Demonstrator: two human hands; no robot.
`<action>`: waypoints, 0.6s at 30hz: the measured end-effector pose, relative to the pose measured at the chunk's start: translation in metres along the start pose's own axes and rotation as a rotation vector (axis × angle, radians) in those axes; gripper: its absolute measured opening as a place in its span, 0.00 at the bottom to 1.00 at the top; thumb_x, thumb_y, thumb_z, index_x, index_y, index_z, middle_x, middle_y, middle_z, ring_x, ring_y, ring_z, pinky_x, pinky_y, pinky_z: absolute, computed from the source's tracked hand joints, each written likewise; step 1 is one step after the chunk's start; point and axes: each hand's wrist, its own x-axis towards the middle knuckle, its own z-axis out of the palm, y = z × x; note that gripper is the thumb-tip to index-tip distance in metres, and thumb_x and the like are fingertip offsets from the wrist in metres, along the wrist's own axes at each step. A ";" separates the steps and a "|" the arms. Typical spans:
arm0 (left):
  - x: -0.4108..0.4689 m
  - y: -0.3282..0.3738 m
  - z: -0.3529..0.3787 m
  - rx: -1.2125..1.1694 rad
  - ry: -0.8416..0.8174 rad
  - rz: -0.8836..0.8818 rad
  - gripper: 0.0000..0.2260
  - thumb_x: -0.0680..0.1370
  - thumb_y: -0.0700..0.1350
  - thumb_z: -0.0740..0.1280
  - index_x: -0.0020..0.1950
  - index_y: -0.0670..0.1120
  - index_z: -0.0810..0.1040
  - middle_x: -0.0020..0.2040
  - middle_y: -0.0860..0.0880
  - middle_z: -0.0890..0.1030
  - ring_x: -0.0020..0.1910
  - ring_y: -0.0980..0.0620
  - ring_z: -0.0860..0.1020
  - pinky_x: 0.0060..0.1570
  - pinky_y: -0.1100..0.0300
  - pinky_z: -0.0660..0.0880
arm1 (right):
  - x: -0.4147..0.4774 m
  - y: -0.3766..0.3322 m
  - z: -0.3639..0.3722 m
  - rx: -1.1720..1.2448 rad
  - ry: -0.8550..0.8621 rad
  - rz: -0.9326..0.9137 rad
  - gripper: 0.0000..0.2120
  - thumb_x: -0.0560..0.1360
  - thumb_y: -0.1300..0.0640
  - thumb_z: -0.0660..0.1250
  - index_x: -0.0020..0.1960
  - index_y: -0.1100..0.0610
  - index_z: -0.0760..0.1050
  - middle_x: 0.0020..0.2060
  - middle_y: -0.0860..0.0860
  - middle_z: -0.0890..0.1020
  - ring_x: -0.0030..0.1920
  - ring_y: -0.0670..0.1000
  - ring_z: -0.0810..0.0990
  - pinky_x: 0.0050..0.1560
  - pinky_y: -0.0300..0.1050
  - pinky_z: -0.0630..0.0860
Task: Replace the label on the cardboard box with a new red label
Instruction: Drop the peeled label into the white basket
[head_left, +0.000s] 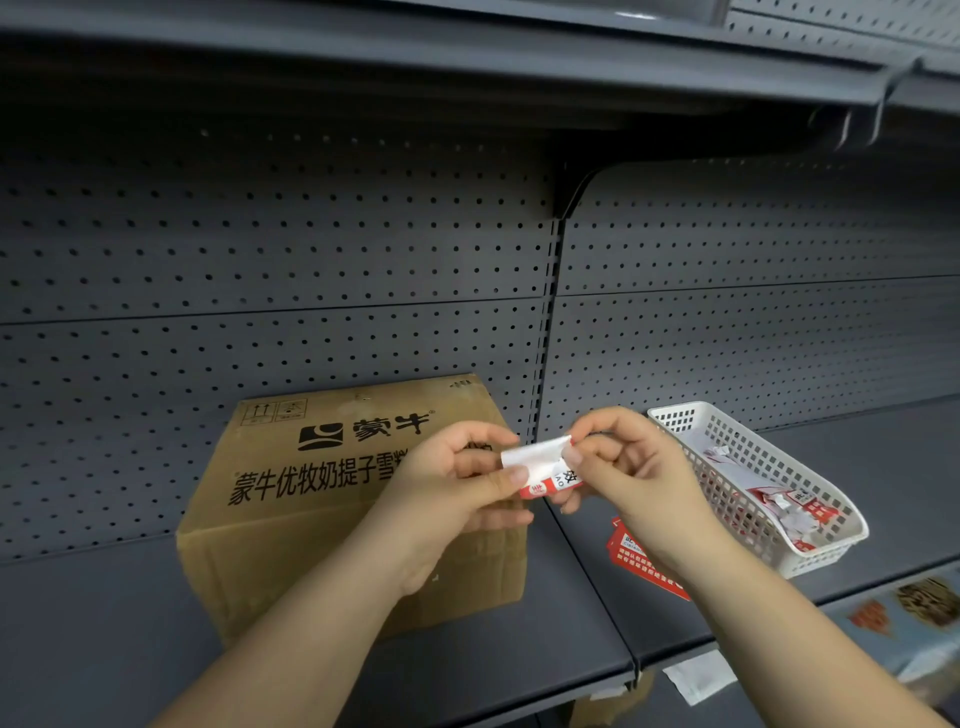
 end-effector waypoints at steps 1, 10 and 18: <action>0.001 0.001 -0.001 -0.039 -0.009 -0.004 0.10 0.71 0.31 0.70 0.50 0.42 0.78 0.45 0.39 0.84 0.42 0.43 0.85 0.38 0.56 0.82 | -0.001 -0.001 0.000 0.011 0.006 -0.017 0.05 0.71 0.66 0.66 0.43 0.58 0.76 0.29 0.55 0.82 0.26 0.54 0.80 0.31 0.46 0.79; 0.008 0.004 0.002 -0.268 -0.119 -0.066 0.07 0.70 0.38 0.64 0.42 0.39 0.82 0.44 0.40 0.84 0.46 0.45 0.83 0.46 0.55 0.82 | -0.005 0.003 -0.010 0.006 0.010 -0.006 0.14 0.73 0.75 0.61 0.38 0.63 0.82 0.35 0.60 0.85 0.34 0.59 0.85 0.38 0.46 0.82; 0.029 -0.004 0.029 -0.044 0.054 0.005 0.16 0.69 0.29 0.71 0.51 0.43 0.72 0.46 0.42 0.81 0.44 0.47 0.83 0.41 0.59 0.81 | -0.012 0.006 -0.038 -0.101 -0.002 0.059 0.15 0.74 0.75 0.61 0.47 0.62 0.83 0.46 0.60 0.86 0.45 0.61 0.85 0.39 0.47 0.83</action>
